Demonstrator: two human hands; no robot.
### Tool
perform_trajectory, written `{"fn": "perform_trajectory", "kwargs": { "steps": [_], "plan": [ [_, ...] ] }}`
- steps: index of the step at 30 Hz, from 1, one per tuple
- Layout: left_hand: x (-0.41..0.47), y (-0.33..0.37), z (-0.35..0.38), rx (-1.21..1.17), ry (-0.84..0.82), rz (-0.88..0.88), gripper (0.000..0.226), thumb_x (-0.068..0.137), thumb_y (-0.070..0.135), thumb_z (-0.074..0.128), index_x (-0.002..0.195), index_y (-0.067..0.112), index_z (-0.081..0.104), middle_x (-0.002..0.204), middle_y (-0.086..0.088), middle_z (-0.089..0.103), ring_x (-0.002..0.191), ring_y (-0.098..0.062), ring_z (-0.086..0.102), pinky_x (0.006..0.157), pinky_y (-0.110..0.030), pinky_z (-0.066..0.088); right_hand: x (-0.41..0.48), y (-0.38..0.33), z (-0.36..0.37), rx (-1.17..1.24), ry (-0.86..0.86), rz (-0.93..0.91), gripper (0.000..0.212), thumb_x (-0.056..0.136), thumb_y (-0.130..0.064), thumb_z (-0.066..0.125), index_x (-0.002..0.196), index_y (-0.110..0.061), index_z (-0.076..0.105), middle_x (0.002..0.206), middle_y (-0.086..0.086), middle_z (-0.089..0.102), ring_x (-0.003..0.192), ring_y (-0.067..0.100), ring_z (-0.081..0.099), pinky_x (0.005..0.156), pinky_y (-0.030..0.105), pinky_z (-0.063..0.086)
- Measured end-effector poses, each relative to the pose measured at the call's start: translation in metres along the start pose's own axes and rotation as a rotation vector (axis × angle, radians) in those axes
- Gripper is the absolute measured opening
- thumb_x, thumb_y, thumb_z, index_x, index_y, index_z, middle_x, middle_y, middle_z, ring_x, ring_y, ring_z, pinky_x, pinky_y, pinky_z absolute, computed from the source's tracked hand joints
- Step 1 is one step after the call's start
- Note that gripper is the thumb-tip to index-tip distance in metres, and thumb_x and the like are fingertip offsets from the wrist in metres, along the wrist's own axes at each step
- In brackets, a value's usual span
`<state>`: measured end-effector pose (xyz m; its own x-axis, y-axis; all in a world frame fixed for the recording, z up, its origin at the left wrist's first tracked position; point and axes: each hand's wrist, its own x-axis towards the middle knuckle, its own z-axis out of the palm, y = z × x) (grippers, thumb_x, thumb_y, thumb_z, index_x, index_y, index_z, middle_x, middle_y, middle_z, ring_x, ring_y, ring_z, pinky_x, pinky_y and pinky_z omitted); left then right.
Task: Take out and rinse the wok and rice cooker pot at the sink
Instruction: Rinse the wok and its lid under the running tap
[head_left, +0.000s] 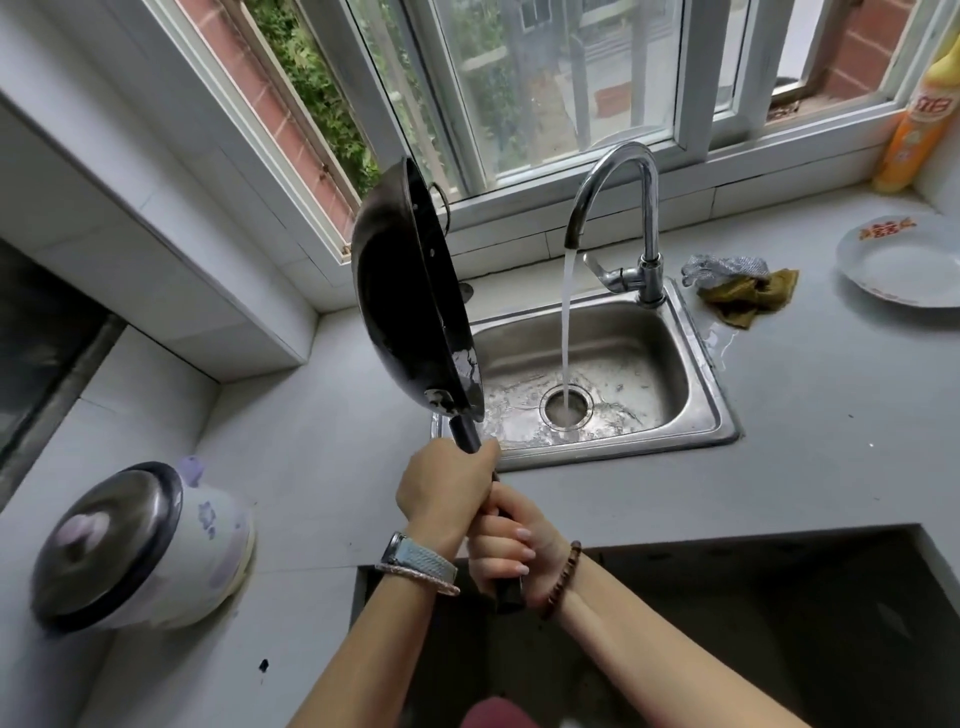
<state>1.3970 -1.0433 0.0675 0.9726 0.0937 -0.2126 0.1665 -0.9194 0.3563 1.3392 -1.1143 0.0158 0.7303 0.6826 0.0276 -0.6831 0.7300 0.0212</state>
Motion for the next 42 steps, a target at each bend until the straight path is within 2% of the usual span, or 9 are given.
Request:
{"fn": "perform_trajectory", "kwargs": {
  "steps": [4,7,13,18,23,30,34,38,42],
  "plan": [
    [0.004,-0.005,0.009,-0.243,-0.154,-0.02,0.054,0.071,0.062,0.052,0.065,0.013,0.072,0.066,-0.003,0.071,0.071,-0.024,0.068,0.068,-0.035,0.055,-0.013,-0.002,0.017,-0.194,0.258,-0.027,0.048,0.08,-0.015,0.064,0.041,-0.019,0.035,0.03,-0.008,0.029,0.021,0.007,0.029,0.026,0.015,0.023],
    [0.001,0.003,0.023,-0.586,-0.314,-0.104,0.044,0.084,0.042,0.064,0.051,0.013,0.069,0.059,-0.003,0.071,0.068,-0.022,0.07,0.075,-0.034,0.056,-0.031,-0.009,0.029,-0.361,0.543,-0.054,0.04,0.09,-0.014,0.046,0.052,-0.02,0.04,0.038,-0.009,0.023,0.025,0.004,0.023,0.028,0.015,0.02],
    [-0.014,0.024,0.068,-1.043,-0.659,-0.377,0.035,0.083,0.035,0.072,0.065,0.006,0.062,0.076,-0.015,0.07,0.061,-0.021,0.066,0.056,-0.025,0.052,-0.066,-0.023,0.032,-0.755,0.875,-0.054,0.023,0.089,-0.004,0.044,0.074,-0.02,0.035,0.043,-0.005,0.031,0.029,0.005,0.027,0.035,0.012,0.028],
    [-0.028,0.042,0.094,-1.121,-0.906,-0.473,0.032,0.082,0.043,0.07,0.072,0.015,0.058,0.065,-0.002,0.064,0.047,-0.016,0.059,0.042,-0.02,0.044,-0.091,-0.029,0.037,-0.881,1.023,-0.052,0.02,0.086,0.001,0.043,0.074,-0.015,0.037,0.044,-0.001,0.036,0.029,0.007,0.031,0.036,0.014,0.033],
    [-0.044,0.068,0.101,-1.125,-1.022,-0.42,0.028,0.084,0.034,0.068,0.073,0.011,0.058,0.077,-0.006,0.064,0.051,-0.015,0.062,0.046,-0.021,0.049,-0.12,-0.031,0.052,-0.804,1.067,-0.135,0.022,0.088,0.0,0.043,0.073,-0.015,0.037,0.042,-0.002,0.035,0.028,0.006,0.03,0.035,0.013,0.031],
    [-0.055,0.072,0.102,-1.101,-1.017,-0.331,0.026,0.084,0.03,0.07,0.075,0.007,0.062,0.096,-0.015,0.066,0.062,-0.019,0.065,0.06,-0.027,0.052,-0.133,-0.024,0.061,-0.665,1.038,-0.196,0.025,0.091,-0.002,0.044,0.075,-0.019,0.034,0.042,-0.003,0.034,0.028,0.005,0.03,0.034,0.012,0.029],
    [-0.049,0.056,0.093,-1.121,-0.983,-0.345,0.027,0.084,0.03,0.07,0.074,0.007,0.06,0.091,-0.015,0.068,0.06,-0.02,0.066,0.062,-0.028,0.052,-0.118,-0.019,0.061,-0.666,0.996,-0.144,0.026,0.091,-0.003,0.044,0.073,-0.02,0.034,0.043,-0.004,0.033,0.028,0.004,0.029,0.034,0.012,0.029],
    [-0.038,0.039,0.085,-1.116,-0.932,-0.38,0.03,0.082,0.036,0.071,0.071,0.01,0.06,0.075,-0.008,0.065,0.053,-0.017,0.063,0.048,-0.022,0.047,-0.1,-0.016,0.06,-0.682,0.957,-0.095,0.026,0.091,-0.004,0.045,0.073,-0.019,0.035,0.043,-0.005,0.032,0.028,0.003,0.029,0.033,0.011,0.028],
    [-0.03,0.033,0.081,-1.167,-0.951,-0.419,0.031,0.082,0.036,0.071,0.068,0.011,0.06,0.075,-0.008,0.065,0.053,-0.018,0.063,0.048,-0.023,0.048,-0.088,-0.019,0.06,-0.705,0.953,-0.06,0.026,0.092,-0.004,0.045,0.072,-0.018,0.036,0.041,-0.005,0.032,0.027,0.002,0.029,0.034,0.01,0.027]
  ]
}}
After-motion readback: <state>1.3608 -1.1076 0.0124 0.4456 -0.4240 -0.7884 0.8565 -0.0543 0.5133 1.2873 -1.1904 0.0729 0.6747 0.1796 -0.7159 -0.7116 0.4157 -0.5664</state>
